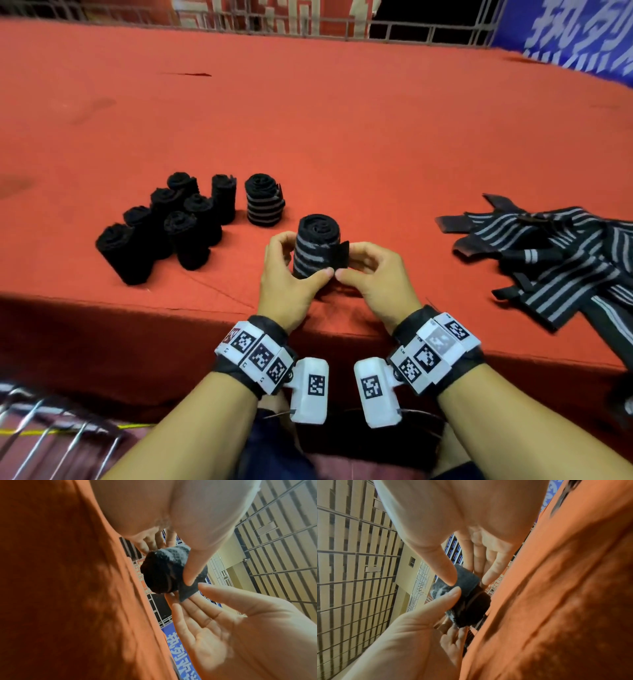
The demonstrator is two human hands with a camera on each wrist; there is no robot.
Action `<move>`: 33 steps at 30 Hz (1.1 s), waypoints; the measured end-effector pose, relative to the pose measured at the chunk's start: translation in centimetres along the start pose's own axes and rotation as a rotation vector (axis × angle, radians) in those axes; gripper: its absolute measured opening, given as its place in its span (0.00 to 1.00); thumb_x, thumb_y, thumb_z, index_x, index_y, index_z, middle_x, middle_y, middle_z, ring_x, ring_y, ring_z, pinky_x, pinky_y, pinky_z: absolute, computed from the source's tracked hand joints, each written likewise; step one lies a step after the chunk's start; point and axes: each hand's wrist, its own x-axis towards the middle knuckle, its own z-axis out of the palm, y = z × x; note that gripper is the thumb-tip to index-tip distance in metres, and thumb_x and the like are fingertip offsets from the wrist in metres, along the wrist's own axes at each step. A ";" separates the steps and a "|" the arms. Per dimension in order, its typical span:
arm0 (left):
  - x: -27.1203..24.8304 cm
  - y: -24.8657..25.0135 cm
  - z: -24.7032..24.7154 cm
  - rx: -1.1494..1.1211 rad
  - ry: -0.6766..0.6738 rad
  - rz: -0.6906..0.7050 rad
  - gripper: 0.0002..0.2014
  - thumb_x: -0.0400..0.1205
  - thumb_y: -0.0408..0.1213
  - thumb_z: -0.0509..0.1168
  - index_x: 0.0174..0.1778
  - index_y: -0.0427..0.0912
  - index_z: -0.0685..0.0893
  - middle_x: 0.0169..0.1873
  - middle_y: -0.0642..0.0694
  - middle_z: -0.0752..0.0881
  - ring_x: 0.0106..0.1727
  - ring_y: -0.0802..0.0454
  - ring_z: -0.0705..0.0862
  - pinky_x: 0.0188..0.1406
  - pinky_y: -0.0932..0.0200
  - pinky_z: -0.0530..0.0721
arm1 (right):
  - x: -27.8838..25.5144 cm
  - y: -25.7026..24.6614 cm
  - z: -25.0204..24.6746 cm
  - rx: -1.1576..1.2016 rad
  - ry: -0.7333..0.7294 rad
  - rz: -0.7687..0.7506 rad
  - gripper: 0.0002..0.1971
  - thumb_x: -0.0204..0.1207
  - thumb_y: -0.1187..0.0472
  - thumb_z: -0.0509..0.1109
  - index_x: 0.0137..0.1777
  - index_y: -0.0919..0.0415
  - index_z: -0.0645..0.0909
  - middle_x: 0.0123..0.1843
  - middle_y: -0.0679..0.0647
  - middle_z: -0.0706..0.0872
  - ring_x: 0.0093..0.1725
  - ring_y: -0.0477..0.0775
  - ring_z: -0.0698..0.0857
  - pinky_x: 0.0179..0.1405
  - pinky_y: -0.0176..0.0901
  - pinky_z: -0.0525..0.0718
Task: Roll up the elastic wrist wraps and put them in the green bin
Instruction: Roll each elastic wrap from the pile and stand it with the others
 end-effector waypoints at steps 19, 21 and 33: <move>4.8 1.1 -6.4 0.103 0.085 -0.207 0.38 0.69 0.33 0.73 0.75 0.60 0.70 0.63 0.55 0.68 0.70 0.48 0.77 0.76 0.56 0.75 | 7.8 -1.1 9.5 -0.116 -0.207 0.065 0.36 0.67 0.81 0.71 0.74 0.53 0.77 0.63 0.51 0.86 0.58 0.41 0.87 0.61 0.41 0.87; 5.4 1.0 -6.6 0.143 0.073 -0.257 0.39 0.75 0.24 0.72 0.82 0.50 0.69 0.68 0.47 0.68 0.67 0.51 0.77 0.70 0.64 0.73 | 8.3 -1.1 9.6 -0.106 -0.229 0.078 0.35 0.69 0.84 0.68 0.70 0.50 0.72 0.59 0.39 0.84 0.57 0.32 0.84 0.55 0.26 0.82; 4.7 0.5 -5.9 0.208 0.069 -0.308 0.39 0.76 0.23 0.68 0.83 0.50 0.68 0.71 0.45 0.69 0.66 0.55 0.77 0.73 0.59 0.76 | 8.5 0.4 8.9 -0.186 -0.254 0.159 0.40 0.72 0.83 0.69 0.84 0.63 0.67 0.80 0.55 0.77 0.77 0.47 0.76 0.73 0.55 0.82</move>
